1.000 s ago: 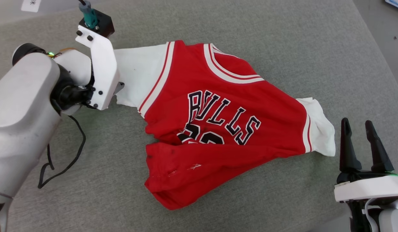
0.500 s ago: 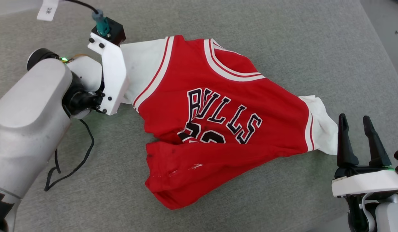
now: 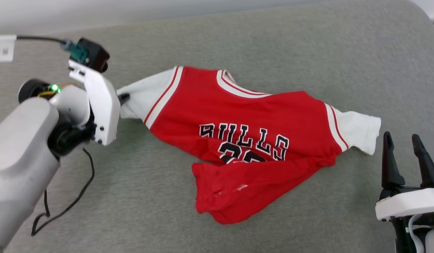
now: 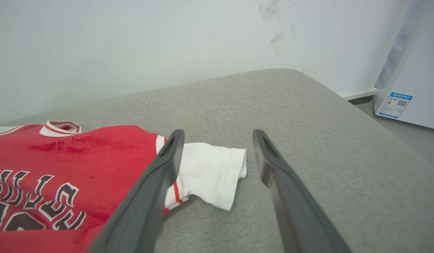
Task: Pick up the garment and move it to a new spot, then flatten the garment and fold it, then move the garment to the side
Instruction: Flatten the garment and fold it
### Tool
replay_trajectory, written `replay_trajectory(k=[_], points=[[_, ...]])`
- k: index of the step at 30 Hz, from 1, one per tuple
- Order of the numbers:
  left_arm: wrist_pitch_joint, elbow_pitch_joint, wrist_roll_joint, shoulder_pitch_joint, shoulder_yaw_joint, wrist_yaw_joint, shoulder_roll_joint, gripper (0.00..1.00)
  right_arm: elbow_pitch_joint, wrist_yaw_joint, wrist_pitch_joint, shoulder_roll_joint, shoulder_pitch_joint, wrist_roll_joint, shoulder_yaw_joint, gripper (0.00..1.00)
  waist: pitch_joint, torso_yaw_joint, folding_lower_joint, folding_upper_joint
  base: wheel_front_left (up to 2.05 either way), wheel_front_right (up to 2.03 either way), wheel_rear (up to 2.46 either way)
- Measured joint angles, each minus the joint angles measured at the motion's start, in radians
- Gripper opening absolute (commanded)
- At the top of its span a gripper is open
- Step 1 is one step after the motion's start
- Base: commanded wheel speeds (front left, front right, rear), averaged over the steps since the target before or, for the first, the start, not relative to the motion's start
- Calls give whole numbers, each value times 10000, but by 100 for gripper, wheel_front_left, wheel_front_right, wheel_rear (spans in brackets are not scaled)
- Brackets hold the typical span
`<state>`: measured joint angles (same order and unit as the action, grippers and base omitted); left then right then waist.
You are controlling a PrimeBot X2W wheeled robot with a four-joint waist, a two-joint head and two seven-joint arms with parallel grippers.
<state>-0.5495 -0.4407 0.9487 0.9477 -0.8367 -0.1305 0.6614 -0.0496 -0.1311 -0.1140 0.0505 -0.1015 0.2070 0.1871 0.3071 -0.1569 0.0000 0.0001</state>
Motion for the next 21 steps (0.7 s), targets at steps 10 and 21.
replay_trajectory(k=[10, 21], points=[[1243, 1501, 502, -2459, 267, 631, 991, 0, 334, 0, 633, -2, 330, -188, 153, 100, -969, 1425, -1, 0, 0, 0, 0], [2562, 2247, -132, -4678, -504, 1436, 848, 100, 203, 0, 888, 0, 595, -219, 82, 100, -1653, 2092, -2, -1, 0, 0, 0]])
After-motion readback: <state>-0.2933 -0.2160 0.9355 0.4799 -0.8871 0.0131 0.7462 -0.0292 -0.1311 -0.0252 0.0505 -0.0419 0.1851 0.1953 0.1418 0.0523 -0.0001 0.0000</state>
